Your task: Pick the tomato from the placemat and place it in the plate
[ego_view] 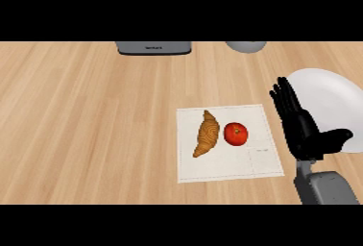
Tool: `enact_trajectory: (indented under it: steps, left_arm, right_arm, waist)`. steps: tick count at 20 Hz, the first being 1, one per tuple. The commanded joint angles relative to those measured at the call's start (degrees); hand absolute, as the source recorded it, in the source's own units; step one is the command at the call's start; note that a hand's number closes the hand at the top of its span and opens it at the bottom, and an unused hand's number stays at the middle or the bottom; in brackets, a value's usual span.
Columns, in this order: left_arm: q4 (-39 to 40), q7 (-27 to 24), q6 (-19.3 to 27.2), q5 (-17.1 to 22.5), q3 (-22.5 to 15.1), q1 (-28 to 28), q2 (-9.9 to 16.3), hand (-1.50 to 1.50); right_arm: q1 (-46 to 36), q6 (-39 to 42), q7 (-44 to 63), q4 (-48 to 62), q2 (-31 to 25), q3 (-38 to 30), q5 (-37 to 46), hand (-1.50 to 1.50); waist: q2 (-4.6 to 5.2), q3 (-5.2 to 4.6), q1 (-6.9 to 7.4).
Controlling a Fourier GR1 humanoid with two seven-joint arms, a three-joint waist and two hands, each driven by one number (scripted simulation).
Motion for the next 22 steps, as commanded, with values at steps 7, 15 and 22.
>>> enact_trajectory:
  steps: [7,15,22]
  left_arm:
    - [-5.56,1.51,-9.37,2.12,-8.33,-5.87,-5.45,0.00]
    - [-3.47,4.43,-10.94,1.15,-13.06,-12.83,-12.89,0.00]
    - [-4.08,4.10,-13.50,0.92,-10.96,-9.79,-11.88,0.00]
  right_arm:
    - [-11.26,13.72,-3.73,1.49,-19.96,2.12,12.92,1.50]
    - [-5.91,16.75,-31.28,24.90,-8.14,-3.91,7.20,-1.50]
    - [-7.71,14.25,-23.97,20.57,-11.30,2.15,18.42,-1.50]
  waist:
    - [0.56,-2.41,-1.55]
    - [1.72,-0.27,0.65]
    - [1.30,-0.38,0.56]
